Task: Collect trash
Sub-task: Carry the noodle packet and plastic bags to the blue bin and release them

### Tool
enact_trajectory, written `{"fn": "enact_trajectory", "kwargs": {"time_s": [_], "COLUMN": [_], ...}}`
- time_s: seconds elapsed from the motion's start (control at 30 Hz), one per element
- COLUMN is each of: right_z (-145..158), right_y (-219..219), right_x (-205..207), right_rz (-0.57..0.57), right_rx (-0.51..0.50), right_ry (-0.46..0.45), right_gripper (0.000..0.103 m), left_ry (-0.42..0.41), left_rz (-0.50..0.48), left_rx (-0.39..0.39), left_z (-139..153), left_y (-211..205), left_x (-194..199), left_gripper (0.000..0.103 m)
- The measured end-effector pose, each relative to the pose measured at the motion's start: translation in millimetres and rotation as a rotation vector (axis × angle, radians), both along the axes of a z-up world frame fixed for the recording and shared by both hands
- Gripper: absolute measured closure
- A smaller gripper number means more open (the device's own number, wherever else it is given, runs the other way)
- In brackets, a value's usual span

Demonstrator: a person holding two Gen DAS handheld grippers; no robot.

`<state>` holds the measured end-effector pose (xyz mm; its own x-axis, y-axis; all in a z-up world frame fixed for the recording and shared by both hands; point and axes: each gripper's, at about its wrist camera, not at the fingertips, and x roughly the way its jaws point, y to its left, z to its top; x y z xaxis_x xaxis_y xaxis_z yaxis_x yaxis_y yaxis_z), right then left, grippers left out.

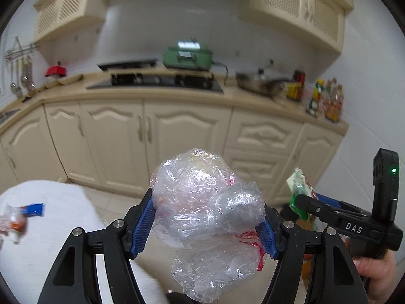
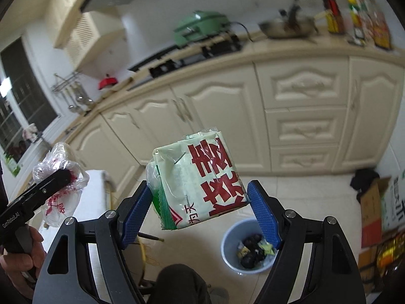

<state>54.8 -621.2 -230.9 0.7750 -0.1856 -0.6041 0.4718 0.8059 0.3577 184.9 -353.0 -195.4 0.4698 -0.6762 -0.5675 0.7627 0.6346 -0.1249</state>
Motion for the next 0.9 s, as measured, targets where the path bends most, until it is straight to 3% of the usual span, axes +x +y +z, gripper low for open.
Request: {"fn": "enact_trajectory", "kwargs": {"time_s": [0.27,0.5,0.8,0.9], "right_z": [-61,-117,-164,-176], "right_y": [-44,-73,-90,-94], "right_x": [-1,7,17,21], "right_rz": [-0.062,-0.085,-0.103,-0.108], "right_rx": [0.113,0.222,0.328,0.361], "right_ry": [0.074,0.137,0.182,0.194], "right_gripper": [0.025,0.025,0.023,0.022], "left_ry": [0.132,0.242,0.304,0.307], "left_rz": [-0.076,-0.107,-0.126,-0.128], "left_rx": [0.144,0.289,0.41,0.454], "left_z": [-42,-75,-115,-128], "left_y": [-78,-157,-223,-250], "left_x": [24,72,108,122], "left_gripper": [0.036,0.036,0.033,0.018]}}
